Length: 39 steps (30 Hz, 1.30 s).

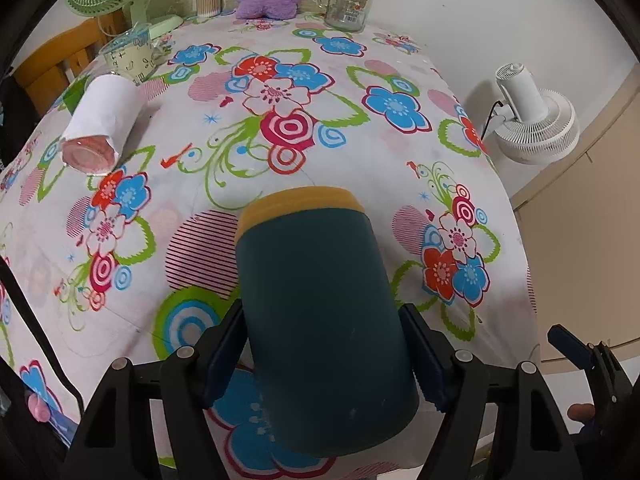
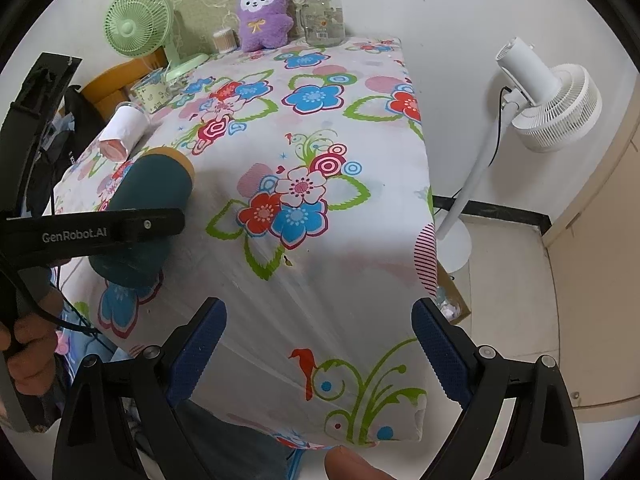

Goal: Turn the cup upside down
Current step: 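Rotate the teal cup with the left gripper so its rim faces down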

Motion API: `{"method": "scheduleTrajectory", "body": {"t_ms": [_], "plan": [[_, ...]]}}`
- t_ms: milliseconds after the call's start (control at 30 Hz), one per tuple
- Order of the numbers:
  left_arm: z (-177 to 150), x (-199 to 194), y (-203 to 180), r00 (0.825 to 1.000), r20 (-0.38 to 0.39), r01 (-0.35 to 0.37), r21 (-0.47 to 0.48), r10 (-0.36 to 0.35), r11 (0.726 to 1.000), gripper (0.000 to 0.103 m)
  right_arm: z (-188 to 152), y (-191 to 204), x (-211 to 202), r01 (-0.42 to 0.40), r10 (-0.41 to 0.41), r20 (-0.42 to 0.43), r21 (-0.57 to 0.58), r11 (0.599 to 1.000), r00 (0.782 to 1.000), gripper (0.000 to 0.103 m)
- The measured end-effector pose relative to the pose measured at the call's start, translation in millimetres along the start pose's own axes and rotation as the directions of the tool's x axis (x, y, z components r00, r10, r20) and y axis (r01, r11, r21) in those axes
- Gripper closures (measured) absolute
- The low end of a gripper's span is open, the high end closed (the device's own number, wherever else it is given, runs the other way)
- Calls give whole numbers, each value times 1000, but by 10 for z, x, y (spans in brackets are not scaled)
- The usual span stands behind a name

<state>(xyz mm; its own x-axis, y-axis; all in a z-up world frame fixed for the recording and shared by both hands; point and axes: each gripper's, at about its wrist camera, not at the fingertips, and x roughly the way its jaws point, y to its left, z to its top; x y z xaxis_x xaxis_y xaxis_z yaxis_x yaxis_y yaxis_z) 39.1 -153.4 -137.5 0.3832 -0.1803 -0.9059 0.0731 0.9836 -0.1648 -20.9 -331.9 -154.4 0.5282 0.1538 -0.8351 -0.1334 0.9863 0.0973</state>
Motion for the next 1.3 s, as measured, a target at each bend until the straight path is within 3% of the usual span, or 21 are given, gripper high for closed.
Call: {"method": "scheduleTrajectory", "body": {"t_ms": [433, 800, 1300], "plan": [[149, -249, 131, 997, 53, -65, 82, 61, 995, 33, 26, 45, 10, -33, 33, 19, -2, 999, 999, 8], [229, -377, 102, 994, 49, -103, 196, 95, 975, 35, 30, 93, 51, -64, 64, 22, -8, 998, 998, 8], [396, -596, -18, 990, -17, -122, 394, 140, 911, 35, 4, 180, 98, -93, 94, 26, -28, 995, 995, 8]]}}
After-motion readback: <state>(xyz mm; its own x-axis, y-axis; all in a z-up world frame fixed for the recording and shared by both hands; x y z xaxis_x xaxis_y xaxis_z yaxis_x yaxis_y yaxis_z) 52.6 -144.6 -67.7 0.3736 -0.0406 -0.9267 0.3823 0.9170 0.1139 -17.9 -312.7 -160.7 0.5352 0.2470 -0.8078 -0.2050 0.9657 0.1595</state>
